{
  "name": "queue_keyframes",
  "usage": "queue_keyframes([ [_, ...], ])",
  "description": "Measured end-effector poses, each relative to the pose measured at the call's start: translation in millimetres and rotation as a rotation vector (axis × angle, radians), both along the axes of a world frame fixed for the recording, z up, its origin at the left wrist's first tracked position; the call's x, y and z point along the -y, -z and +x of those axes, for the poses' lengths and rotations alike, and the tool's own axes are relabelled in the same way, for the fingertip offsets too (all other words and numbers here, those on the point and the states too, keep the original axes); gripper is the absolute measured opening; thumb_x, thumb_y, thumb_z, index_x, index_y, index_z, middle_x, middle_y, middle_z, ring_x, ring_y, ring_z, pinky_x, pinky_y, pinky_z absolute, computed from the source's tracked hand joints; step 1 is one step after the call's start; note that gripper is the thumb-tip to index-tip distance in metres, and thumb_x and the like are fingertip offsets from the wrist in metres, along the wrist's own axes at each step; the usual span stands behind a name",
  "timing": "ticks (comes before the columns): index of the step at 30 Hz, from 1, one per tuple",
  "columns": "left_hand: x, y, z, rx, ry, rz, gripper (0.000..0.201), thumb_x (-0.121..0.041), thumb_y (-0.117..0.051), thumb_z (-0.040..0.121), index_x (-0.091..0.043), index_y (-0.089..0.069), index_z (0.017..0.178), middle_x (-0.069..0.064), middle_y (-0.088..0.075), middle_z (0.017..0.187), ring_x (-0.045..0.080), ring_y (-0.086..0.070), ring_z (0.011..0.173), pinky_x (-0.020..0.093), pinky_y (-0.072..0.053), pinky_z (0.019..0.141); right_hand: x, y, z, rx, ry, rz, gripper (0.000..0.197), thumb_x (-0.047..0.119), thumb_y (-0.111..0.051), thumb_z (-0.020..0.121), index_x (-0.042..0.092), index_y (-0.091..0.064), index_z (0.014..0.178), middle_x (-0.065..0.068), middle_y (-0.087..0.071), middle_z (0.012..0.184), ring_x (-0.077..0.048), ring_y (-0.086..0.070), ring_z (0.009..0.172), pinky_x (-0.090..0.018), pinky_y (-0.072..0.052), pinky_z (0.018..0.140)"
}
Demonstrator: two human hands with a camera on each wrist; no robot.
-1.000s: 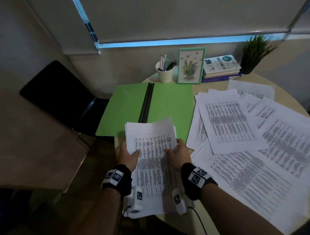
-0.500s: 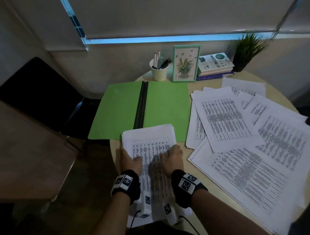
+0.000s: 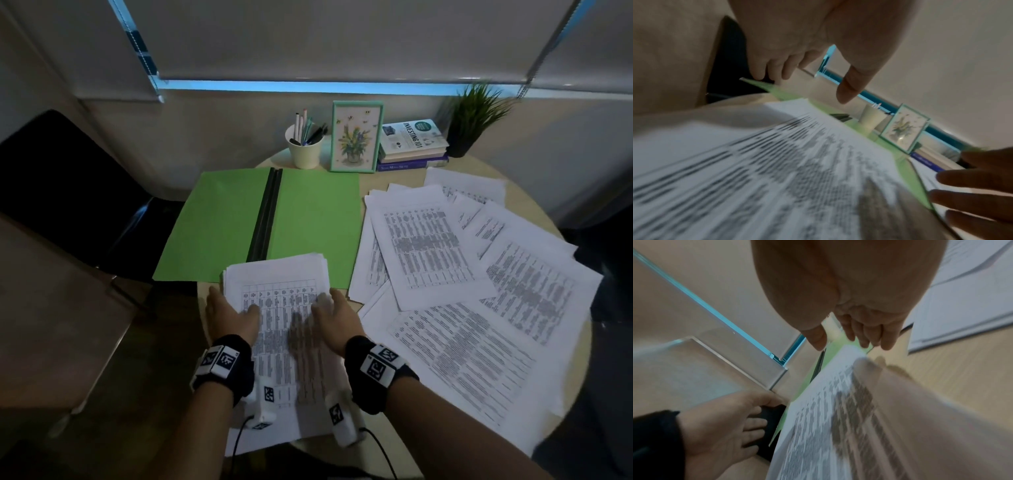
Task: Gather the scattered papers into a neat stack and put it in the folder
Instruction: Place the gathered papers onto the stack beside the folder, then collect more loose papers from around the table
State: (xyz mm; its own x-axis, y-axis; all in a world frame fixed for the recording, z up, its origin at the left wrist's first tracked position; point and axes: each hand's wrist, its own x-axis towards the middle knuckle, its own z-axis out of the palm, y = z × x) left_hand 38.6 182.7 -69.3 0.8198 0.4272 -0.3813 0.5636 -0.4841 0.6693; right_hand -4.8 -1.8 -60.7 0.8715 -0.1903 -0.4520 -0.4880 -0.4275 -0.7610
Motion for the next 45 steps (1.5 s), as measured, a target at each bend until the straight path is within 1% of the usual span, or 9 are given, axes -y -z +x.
queue_keyframes([
  [3,25.8,-15.1,-0.7,0.118,0.020,-0.034,0.091,-0.021,-0.067,0.086,-0.025,-0.007,0.154,0.003,-0.018,0.160,0.030,-0.025,0.144,0.047,-0.030,0.113,39.0,-7.3,-4.6,0.054,0.054,0.043,0.042,0.033,-0.057,0.094,0.013,-0.056,0.132,-0.004,-0.061,0.131,-0.021,-0.058,0.118,-0.029,-0.045,0.099],
  [14,192.4,-40.8,4.3,0.028,0.258,-0.181,0.075,-0.023,-0.059,0.093,-0.023,-0.015,0.152,-0.002,-0.058,0.127,0.021,-0.056,0.102,0.033,-0.050,0.077,241.9,-6.4,-35.9,0.074,0.390,-0.001,0.028,0.022,-0.065,0.090,0.016,-0.063,0.117,0.001,-0.065,0.111,-0.015,-0.060,0.090,-0.025,-0.044,0.079],
  [17,241.5,-35.8,7.5,-0.083,0.275,-0.117,0.088,-0.035,-0.062,0.090,-0.018,-0.005,0.154,0.008,-0.050,0.141,0.029,-0.052,0.122,0.038,-0.045,0.099,289.8,3.6,-58.5,0.066,0.549,-0.030,0.026,0.027,-0.066,0.091,0.017,-0.062,0.114,0.000,-0.065,0.107,-0.010,-0.060,0.077,-0.022,-0.044,0.061],
  [21,305.7,-16.9,14.1,-0.207,0.339,0.002,0.124,-0.055,-0.074,0.074,-0.018,0.015,0.152,0.013,-0.015,0.159,0.035,-0.029,0.141,0.048,-0.033,0.110,341.7,17.1,-80.4,0.018,0.628,-0.100,0.020,0.027,-0.063,0.091,0.019,-0.063,0.109,-0.001,-0.067,0.103,-0.020,-0.062,0.091,-0.027,-0.044,0.078],
  [25,341.4,6.5,23.0,-0.211,0.452,0.320,0.143,-0.059,-0.083,0.058,-0.017,0.019,0.150,0.017,-0.007,0.159,0.040,-0.018,0.143,0.054,-0.020,0.115,378.5,23.1,-90.2,-0.007,0.638,-0.135,0.022,0.018,-0.061,0.089,0.018,-0.061,0.111,0.002,-0.067,0.106,-0.017,-0.061,0.092,-0.026,-0.043,0.075],
  [30,339.1,11.9,41.4,-0.210,0.317,0.249,0.141,-0.031,-0.093,0.054,-0.017,0.008,0.151,0.015,-0.020,0.156,0.040,-0.031,0.138,0.055,-0.034,0.109,408.6,28.5,-85.3,-0.115,0.747,-0.349,0.076,0.026,-0.079,0.074,0.013,-0.040,0.138,-0.015,-0.039,0.142,-0.035,-0.042,0.127,-0.050,-0.043,0.100],
  [33,321.5,10.8,39.9,-0.173,0.246,0.201,0.107,-0.020,-0.086,0.068,-0.012,-0.016,0.149,0.017,-0.044,0.144,0.041,-0.050,0.124,0.052,-0.045,0.101,419.7,29.7,-77.0,-0.281,0.715,-0.424,0.102,0.040,-0.089,0.063,0.008,-0.032,0.140,-0.021,-0.036,0.142,-0.042,-0.038,0.129,-0.054,-0.040,0.100],
  [39,275.4,11.3,16.7,-0.120,0.245,0.231,0.056,-0.029,-0.069,0.087,-0.008,-0.051,0.135,0.013,-0.057,0.134,0.035,-0.056,0.120,0.043,-0.044,0.102,458.7,49.5,-74.1,-0.172,0.779,-0.337,0.047,0.032,-0.084,0.072,0.020,-0.058,0.110,-0.014,-0.055,0.124,-0.035,-0.059,0.106,-0.045,-0.052,0.089],
  [45,235.0,16.7,-1.0,-0.107,0.096,0.098,0.070,-0.034,-0.067,0.088,-0.001,-0.040,0.143,0.016,-0.042,0.147,0.037,-0.042,0.133,0.047,-0.034,0.111,439.3,29.9,-60.1,0.105,0.640,-0.385,0.027,0.030,-0.067,0.084,0.019,-0.061,0.108,-0.005,-0.058,0.115,-0.023,-0.062,0.091,-0.032,-0.050,0.079],
])
